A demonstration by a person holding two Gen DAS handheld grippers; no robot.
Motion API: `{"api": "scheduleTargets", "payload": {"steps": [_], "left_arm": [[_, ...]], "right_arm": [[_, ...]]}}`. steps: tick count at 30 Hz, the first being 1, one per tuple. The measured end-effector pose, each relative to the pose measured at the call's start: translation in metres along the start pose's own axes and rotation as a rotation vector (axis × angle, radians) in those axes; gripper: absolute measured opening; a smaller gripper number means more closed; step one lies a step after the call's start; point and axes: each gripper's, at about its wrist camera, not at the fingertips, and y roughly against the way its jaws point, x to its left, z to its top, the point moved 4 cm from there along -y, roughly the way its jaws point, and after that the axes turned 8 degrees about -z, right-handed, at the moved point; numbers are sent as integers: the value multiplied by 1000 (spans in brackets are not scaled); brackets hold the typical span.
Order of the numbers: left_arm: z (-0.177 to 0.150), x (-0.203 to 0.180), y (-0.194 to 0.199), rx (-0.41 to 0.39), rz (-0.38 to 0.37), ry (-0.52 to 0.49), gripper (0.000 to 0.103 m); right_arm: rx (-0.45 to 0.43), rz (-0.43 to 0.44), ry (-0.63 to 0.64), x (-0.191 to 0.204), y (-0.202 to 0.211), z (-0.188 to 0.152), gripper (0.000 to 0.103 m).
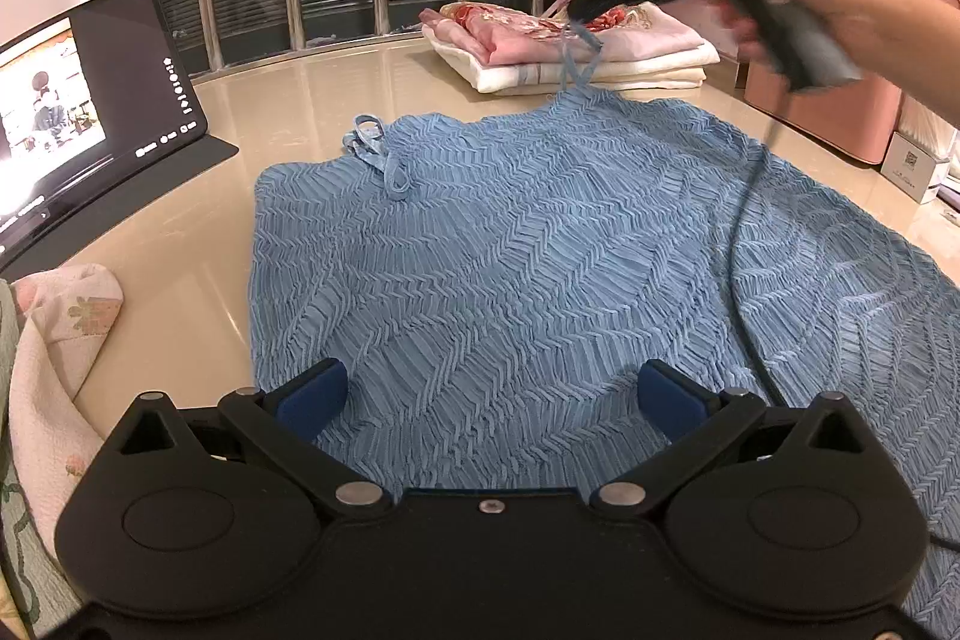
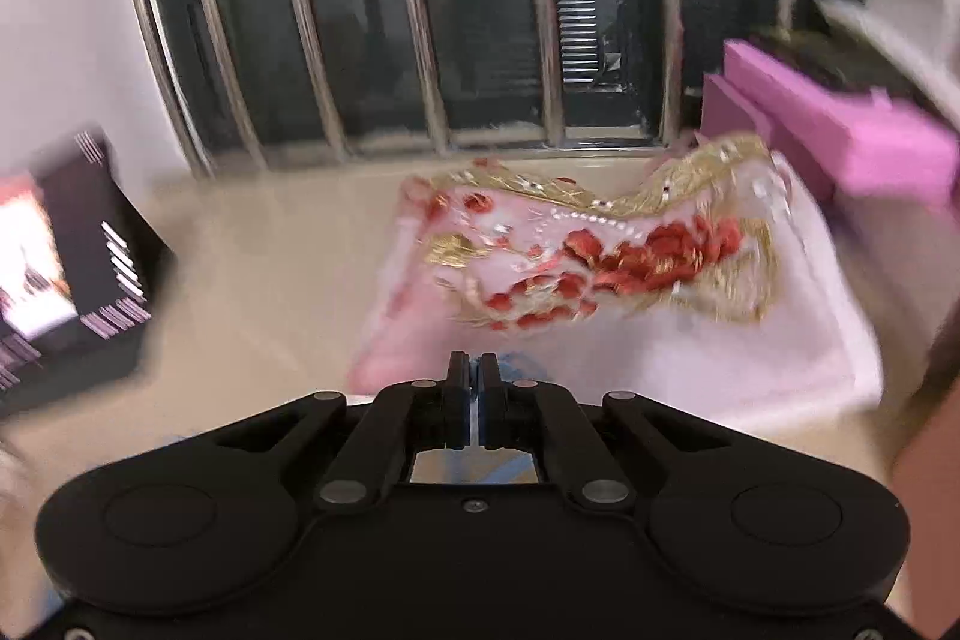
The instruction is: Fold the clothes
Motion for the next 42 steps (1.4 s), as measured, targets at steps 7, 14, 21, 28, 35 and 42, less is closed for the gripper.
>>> {"api": "scheduleTargets", "payload": {"steps": [7,14,21,28,35,42], "left_arm": [[0,0,0,0,1,2,103],[0,1,0,0,3,3,103],[0,1,-1,-1,4,3,103],[0,0,-1,-2,5,3,103],[1,-2,-1,-2,7,6,103],[1,-1,-1,-2,7,6,103]], "right_arm": [[115,171,-122,-30,50,-59,5],[320,186,-102,-34,47,-104,39],[86,112,-125,-38,72,-87,52],[-3,5,-56,-21,25,-67,18],[52,-62,-60,-16,-25,-64,14],[-24,8,-134,-22,3,-64,37]]}}
